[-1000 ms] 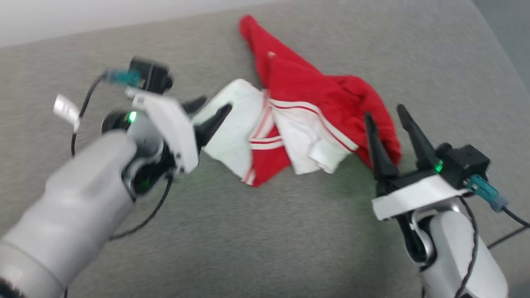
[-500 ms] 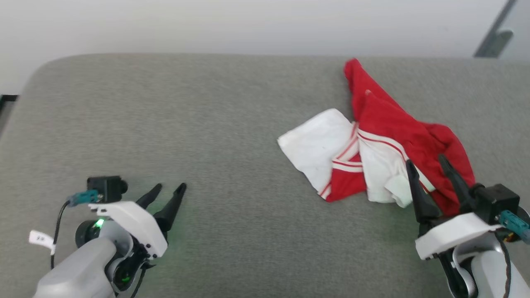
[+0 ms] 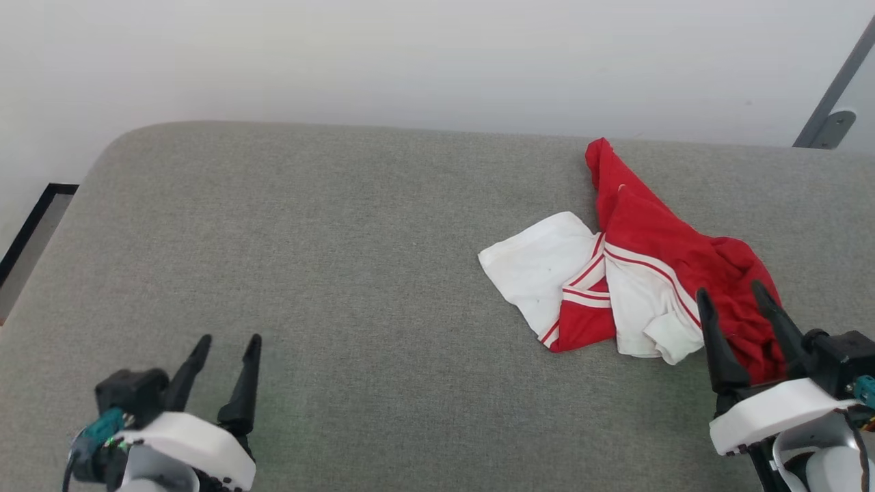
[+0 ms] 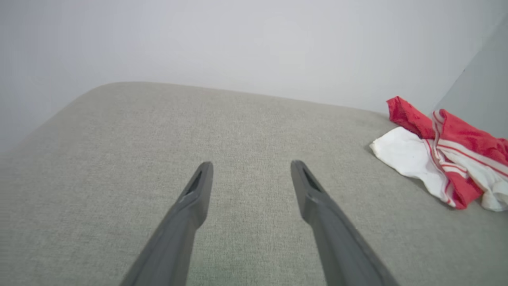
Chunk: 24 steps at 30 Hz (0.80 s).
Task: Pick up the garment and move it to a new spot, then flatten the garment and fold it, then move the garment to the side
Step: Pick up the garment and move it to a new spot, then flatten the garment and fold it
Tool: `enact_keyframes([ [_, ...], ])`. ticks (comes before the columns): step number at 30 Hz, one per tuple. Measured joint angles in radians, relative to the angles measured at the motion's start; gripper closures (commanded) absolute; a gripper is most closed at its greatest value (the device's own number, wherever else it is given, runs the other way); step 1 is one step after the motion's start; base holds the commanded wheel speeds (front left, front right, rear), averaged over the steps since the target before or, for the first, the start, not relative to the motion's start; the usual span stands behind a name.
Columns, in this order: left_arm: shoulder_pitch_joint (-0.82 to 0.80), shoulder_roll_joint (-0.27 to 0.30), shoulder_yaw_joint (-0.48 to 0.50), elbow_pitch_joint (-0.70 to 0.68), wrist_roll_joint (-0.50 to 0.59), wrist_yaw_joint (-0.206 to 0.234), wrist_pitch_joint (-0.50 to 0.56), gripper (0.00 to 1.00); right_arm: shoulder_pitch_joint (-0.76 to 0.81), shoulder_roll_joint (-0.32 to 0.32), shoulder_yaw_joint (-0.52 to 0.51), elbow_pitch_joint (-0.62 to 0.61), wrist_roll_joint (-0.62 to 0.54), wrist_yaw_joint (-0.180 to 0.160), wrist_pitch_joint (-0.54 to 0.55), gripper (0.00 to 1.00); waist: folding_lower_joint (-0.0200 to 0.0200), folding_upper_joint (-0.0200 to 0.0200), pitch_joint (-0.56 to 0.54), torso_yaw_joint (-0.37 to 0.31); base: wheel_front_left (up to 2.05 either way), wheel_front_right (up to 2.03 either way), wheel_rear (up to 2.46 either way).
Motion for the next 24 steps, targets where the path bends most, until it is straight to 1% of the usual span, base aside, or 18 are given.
enact_keyframes([
  [2, 0.054, -0.032, 0.079, -0.058, 0.070, 0.004, 0.000, 0.00, 0.009, 0.002, -0.005, -0.018, -0.004, 0.000, 0.010, 0.00, 0.0000, 0.0000, -0.003, -0.004, 0.00, 0.00, 0.00],
  [5, 0.113, -0.073, 0.155, -0.121, 0.193, 0.007, 0.000, 0.00, 0.012, 0.005, -0.013, -0.040, -0.007, 0.000, 0.018, 0.00, 0.0000, 0.0000, -0.004, -0.010, 0.00, 0.00, 0.00],
  [8, 0.150, -0.116, 0.225, -0.159, 0.286, -0.009, 0.000, 0.00, 0.010, 0.011, -0.012, -0.058, -0.013, 0.000, 0.022, 0.00, 0.0001, 0.0000, -0.006, -0.017, 0.00, 0.00, 0.00],
  [13, 0.182, -0.184, 0.323, -0.195, 0.366, -0.056, 0.000, 0.00, 0.008, 0.020, -0.006, -0.075, -0.014, 0.000, 0.024, 0.00, 0.0000, 0.0000, -0.014, -0.028, 0.00, 0.00, 0.00],
  [18, 0.201, -0.230, 0.376, -0.177, 0.422, -0.101, 0.000, 0.00, 0.009, 0.023, 0.002, -0.074, -0.018, 0.000, 0.030, 0.00, 0.0000, 0.0000, -0.014, -0.038, 0.00, 0.00, 0.00],
  [24, 0.215, -0.271, 0.423, -0.172, 0.467, -0.137, 0.000, 0.00, 0.009, 0.023, 0.005, -0.073, -0.018, 0.000, 0.031, 0.00, 0.0000, 0.0000, -0.011, -0.043, 0.00, 0.00, 0.00],
])
